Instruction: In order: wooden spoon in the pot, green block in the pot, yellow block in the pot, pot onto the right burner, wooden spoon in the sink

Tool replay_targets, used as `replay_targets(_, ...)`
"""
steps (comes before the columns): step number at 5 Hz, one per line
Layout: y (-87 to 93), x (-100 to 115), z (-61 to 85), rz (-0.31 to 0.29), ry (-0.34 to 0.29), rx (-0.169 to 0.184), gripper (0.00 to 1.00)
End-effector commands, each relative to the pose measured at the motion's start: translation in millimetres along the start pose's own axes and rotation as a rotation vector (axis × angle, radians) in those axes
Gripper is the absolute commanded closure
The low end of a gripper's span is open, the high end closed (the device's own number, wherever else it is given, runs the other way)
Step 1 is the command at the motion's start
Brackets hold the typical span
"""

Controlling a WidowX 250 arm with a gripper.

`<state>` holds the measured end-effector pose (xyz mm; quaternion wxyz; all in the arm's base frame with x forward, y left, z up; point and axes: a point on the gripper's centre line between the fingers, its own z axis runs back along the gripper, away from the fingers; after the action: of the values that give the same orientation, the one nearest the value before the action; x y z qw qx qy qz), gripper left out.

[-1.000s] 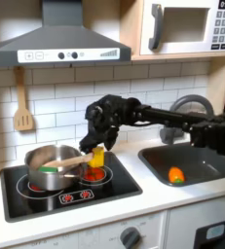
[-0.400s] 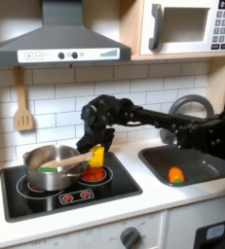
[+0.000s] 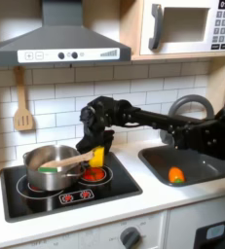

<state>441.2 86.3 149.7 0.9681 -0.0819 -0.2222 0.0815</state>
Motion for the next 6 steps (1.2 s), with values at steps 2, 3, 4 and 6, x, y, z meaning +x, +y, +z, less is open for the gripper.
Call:
replay_targets(2, -5.3, 2.7, 6.3, -0.008, -0.001, -0.016, 0.94)
replay_targets(3, -5.1, 1.6, 4.3, -0.009, 0.002, -0.016, 1.00)
replay_targets(4, -4.1, 1.2, 5.1, -0.006, -0.001, -0.009, 0.75)
replay_targets(6, -11.2, -6.9, -0.9, -0.022, 0.024, -0.025, 0.00)
